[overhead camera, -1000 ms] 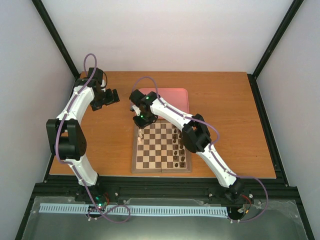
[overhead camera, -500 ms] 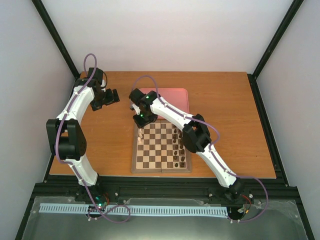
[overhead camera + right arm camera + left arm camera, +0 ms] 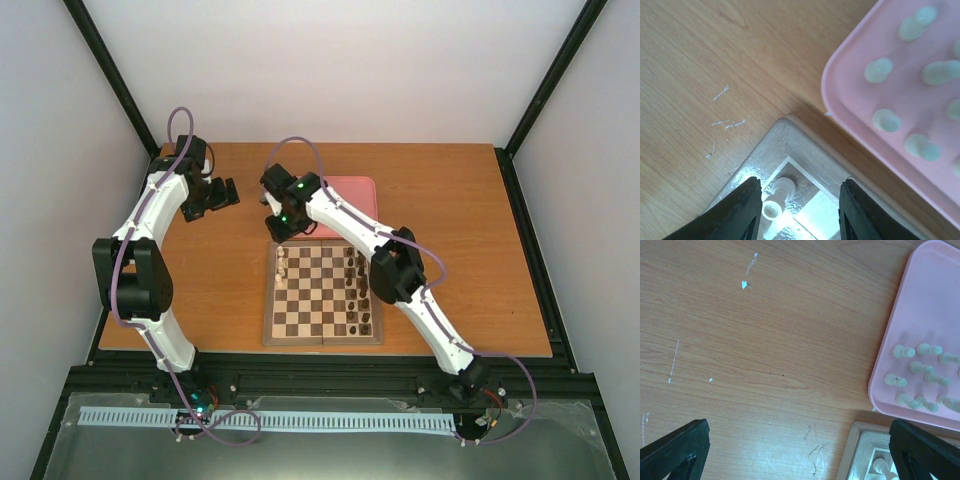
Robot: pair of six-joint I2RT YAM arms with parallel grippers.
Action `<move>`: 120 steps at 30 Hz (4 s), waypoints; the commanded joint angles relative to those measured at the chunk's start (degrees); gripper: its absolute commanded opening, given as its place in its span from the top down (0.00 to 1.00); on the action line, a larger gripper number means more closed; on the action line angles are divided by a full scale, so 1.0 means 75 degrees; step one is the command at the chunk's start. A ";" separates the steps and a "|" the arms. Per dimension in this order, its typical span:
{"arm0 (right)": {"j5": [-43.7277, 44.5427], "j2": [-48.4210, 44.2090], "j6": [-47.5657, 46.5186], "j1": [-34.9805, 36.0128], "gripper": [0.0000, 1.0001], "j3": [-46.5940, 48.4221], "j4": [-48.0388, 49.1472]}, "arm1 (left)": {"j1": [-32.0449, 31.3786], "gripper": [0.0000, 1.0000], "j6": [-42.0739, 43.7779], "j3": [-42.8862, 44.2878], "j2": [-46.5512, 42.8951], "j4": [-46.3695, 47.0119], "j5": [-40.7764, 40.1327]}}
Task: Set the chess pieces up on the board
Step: Place the chess piece on the chessboard, then pick up the chess piece from the storage box, then place the chess piece on the chessboard.
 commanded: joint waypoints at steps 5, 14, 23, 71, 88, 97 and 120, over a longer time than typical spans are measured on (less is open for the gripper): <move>0.0609 -0.1254 0.0631 -0.1100 0.56 0.0041 0.0323 | 0.0004 0.00 0.0028 0.0343 -0.0153 -0.0084 0.0016; 0.0916 -0.0838 0.0146 -0.1865 0.56 -0.0072 -0.0605 | 0.0009 0.00 0.0037 0.0409 -0.0062 -0.0108 -0.0018; 0.0611 -0.0335 0.0059 -0.1870 0.56 -0.0114 -0.0978 | 0.0006 0.00 0.0042 0.0550 0.0069 -0.0171 -0.0023; 0.0903 -0.0058 -0.0168 -0.1870 0.83 -0.0016 -0.0772 | 0.0003 0.00 0.0062 0.0481 -0.0020 -0.0183 -0.0140; 0.0713 -0.2506 -0.0240 -0.0311 0.83 -0.1007 -0.1032 | 0.0004 0.00 0.0344 0.0692 0.0104 -0.0155 -0.0330; 0.0744 -0.3296 0.0047 0.0927 0.83 -0.1784 -0.0997 | -0.0007 0.00 0.0564 0.0974 0.0369 -0.0198 -0.0563; 0.0967 -0.2741 0.0916 0.2200 0.83 -0.2742 -0.0858 | -0.0014 0.00 0.0326 0.0518 -0.0209 0.0318 -0.0390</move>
